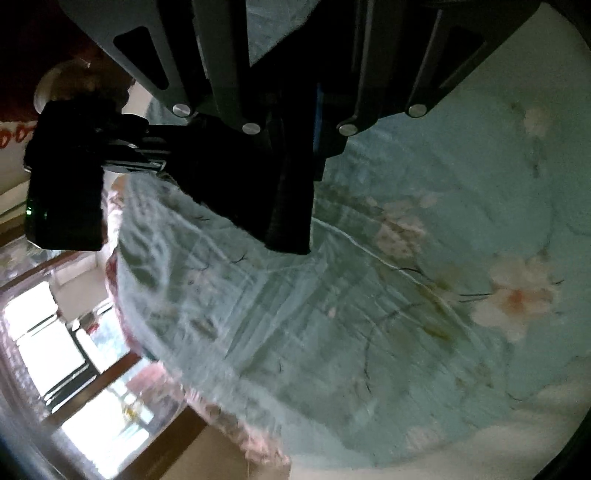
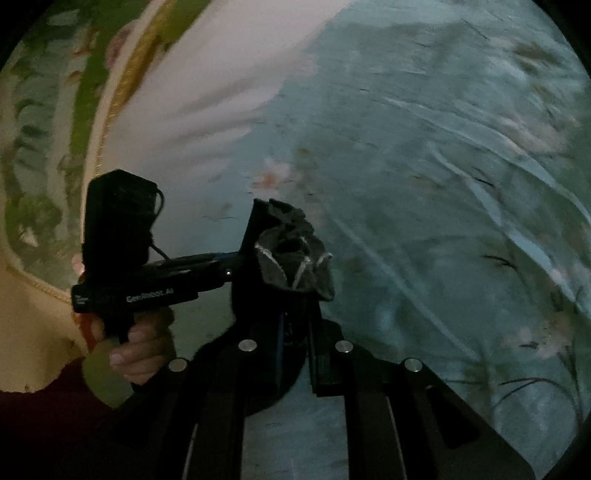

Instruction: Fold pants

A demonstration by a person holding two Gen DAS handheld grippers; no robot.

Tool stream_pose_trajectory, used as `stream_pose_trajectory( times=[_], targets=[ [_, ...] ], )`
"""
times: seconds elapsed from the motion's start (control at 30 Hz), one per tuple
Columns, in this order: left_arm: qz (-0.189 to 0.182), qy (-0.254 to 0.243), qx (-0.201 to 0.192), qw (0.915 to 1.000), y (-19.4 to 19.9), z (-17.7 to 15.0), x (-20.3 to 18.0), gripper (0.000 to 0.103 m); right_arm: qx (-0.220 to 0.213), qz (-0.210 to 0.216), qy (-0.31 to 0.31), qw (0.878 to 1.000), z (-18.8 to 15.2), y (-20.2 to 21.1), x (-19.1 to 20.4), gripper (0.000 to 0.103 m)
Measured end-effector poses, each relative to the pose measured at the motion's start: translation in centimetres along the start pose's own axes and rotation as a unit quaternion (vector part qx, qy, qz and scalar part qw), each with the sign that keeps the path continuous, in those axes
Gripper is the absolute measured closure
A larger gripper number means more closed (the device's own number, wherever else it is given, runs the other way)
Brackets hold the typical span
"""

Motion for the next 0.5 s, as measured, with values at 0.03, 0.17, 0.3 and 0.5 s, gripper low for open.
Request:
stream_pose_trajectory(
  times=[0.03, 0.17, 0.3, 0.5],
  targets=[
    [-0.006, 0.005, -0.010, 0.9999, 1.0, -0.8, 0.4, 0.094, 0.005, 0.015, 0.012, 1.000, 0.0, -0.1, 1.0, 0.091],
    [-0.011, 0.029, -0.038, 0.9988, 3.9, -4.1, 1.9, 0.094, 0.034, 0.063, 0.047, 0.996, -0.7, -1.0, 3.9, 0.091],
    [-0.006, 0.053, -0.057, 0.9970, 5.8, -7.9, 3.4, 0.094, 0.075, 0.085, 0.073, 0.991, -1.7, -3.9, 6.6, 0.091],
    [-0.015, 0.107, -0.079, 0.9910, 6.6, -13.4, 6.5, 0.094, 0.136, 0.091, 0.105, 0.981, -3.3, -9.1, 9.8, 0.091]
  ],
)
Point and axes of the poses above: each gripper's, at about its wrist camera, not at the fingertips, and y roughly against the way its jaws point, x to its left, z to its top, the point moved 1 cm from there along -y, roughly the way its jaws point, and after that the axes turned 14 degrees about x, right-handed, at the moved point
